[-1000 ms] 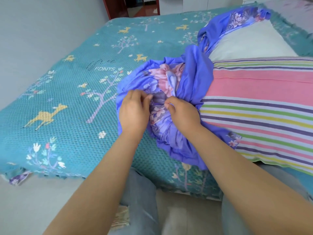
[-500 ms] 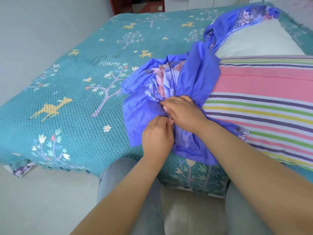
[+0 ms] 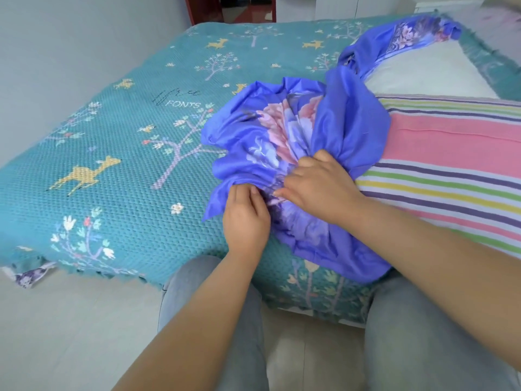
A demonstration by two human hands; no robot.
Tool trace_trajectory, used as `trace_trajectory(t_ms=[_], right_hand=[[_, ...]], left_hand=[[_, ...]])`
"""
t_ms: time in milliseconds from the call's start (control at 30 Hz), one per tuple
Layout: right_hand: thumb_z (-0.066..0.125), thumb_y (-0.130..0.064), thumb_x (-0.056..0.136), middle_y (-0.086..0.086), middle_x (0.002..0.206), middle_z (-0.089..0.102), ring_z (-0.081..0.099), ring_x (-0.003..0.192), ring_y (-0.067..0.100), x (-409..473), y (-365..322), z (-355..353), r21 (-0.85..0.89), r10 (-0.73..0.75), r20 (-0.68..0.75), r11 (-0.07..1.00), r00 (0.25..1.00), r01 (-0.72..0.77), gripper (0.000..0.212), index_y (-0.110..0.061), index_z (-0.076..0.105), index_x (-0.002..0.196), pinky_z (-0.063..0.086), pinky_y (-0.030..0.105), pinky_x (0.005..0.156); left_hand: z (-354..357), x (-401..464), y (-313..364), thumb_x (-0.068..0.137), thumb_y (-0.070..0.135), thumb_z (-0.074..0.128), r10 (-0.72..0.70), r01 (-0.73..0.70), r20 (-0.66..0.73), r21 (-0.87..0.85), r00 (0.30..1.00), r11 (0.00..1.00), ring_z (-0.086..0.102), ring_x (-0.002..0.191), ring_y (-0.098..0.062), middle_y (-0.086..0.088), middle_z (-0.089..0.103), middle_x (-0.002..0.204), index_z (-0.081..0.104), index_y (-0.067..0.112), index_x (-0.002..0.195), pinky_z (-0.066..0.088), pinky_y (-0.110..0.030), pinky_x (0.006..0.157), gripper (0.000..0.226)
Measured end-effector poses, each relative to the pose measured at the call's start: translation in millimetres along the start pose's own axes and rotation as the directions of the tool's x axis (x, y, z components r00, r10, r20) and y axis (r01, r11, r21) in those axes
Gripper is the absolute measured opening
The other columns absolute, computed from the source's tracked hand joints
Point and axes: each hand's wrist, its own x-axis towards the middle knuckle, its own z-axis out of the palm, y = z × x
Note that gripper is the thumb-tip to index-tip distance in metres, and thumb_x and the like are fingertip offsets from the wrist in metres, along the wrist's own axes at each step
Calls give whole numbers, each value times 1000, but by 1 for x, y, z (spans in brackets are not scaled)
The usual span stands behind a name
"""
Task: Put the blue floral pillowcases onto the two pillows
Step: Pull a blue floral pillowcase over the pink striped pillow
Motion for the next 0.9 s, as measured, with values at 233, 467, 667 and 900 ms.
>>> trace_trajectory(t_ms=[233,467,667,900], right_hand=[[38,-59,88,9,72,69,68,66,28,22,-29,-7,40,453,208,882,867,-470,54,-11,56,106,36,31,56],[55,-30,91,7,71,68,64,68,18,49,-8,8,412,598,498,474,628,-778,22,-13,63,80,45,29,64],[51,-18,96,-3,43,57,42,29,3,39,-4,8,697,570,649,-180,503,-694,30,-13,45,67,32,16,34],[42,-11,98,12,74,67,66,55,6,27,-17,21,781,738,563,-327,371,-533,19,-21,37,82,47,20,48]], left_hand=[[-29,91,-13,90,40,51,44,-35,-40,209,998,977,53,110,-32,-13,58,119,58,9,115,37,-37,96,41],[-10,133,-1,82,48,64,-41,-242,570,412,821,879,62,100,-28,-5,67,104,59,19,108,48,-39,85,39],[18,163,26,91,24,44,28,-358,528,535,849,765,60,103,-34,-15,65,113,66,12,105,45,-33,78,29],[54,166,67,93,13,40,297,-383,398,156,868,911,61,86,-36,-22,66,93,55,1,103,43,-43,73,22]])
